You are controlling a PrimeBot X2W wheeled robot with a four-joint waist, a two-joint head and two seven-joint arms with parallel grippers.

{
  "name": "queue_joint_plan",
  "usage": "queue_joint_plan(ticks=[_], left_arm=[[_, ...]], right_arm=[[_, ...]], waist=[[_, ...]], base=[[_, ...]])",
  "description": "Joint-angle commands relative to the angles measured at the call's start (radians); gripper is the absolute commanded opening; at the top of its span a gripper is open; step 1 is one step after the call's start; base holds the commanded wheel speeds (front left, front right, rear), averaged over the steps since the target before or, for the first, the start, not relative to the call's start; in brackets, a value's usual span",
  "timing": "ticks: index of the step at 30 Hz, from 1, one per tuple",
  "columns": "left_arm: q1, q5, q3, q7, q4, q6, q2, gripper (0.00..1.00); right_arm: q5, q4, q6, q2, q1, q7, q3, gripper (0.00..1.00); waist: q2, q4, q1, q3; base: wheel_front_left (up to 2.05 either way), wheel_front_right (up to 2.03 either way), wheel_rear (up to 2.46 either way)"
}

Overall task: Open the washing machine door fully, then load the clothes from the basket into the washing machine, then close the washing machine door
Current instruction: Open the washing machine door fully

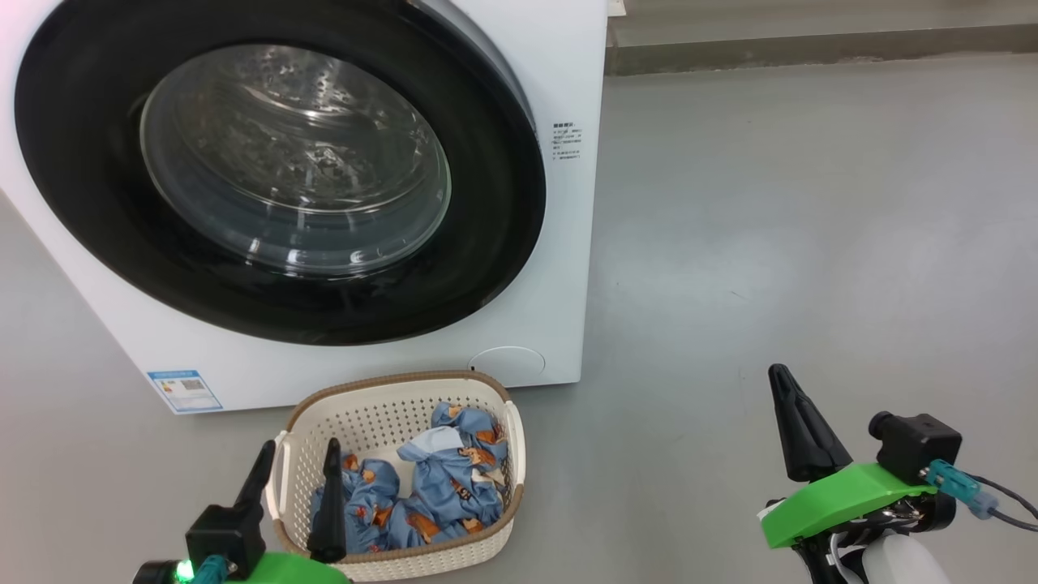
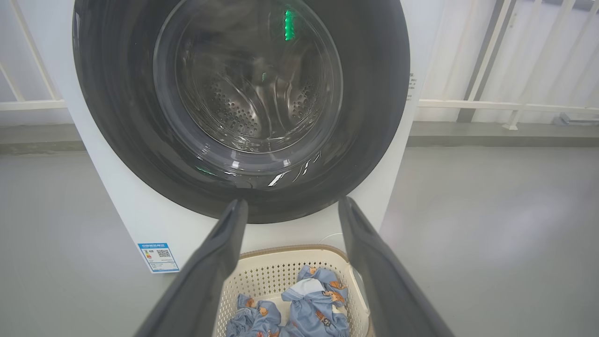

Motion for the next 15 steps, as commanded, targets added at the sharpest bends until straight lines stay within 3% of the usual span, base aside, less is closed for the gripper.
queue_joint_plan(ticks=[1, 5, 7, 12, 15], left_arm=[[-0.031, 0.000, 0.031, -0.007, -0.024, 0.004, 0.012, 1.00], [-0.032, 0.000, 0.028, -0.007, -0.024, 0.003, 0.012, 1.00], [-0.035, 0.000, 0.023, -0.007, -0.023, 0.001, 0.012, 1.00], [-0.040, -0.002, 0.016, -0.007, -0.024, 0.000, 0.012, 1.00], [-0.052, -0.003, 0.013, -0.007, -0.028, -0.002, 0.012, 1.00]], right_arm=[[0.031, -0.026, 0.002, 0.000, -0.038, -0.012, 0.027, 0.00], [0.165, -0.008, 0.002, 0.000, -0.044, -0.012, 0.041, 0.00], [0.318, 0.013, 0.002, 0.000, -0.056, -0.012, 0.063, 0.00], [0.570, 0.062, 0.002, 0.000, -0.098, 0.001, 0.075, 0.00], [0.650, 0.081, 0.002, 0.000, -0.141, 0.024, 0.055, 0.00]], waist=[[0.0000, 0.002, 0.0000, 0.002], [0.0000, 0.008, 0.0000, 0.009], [0.0000, 0.017, 0.0000, 0.019], [0.0000, 0.031, 0.0000, 0.039], [0.0000, 0.042, 0.0000, 0.063]], base=[[0.00, 0.00, 0.00], [0.00, 0.00, 0.00], [0.00, 0.00, 0.00], [0.00, 0.00, 0.00], [0.00, 0.00, 0.00]])
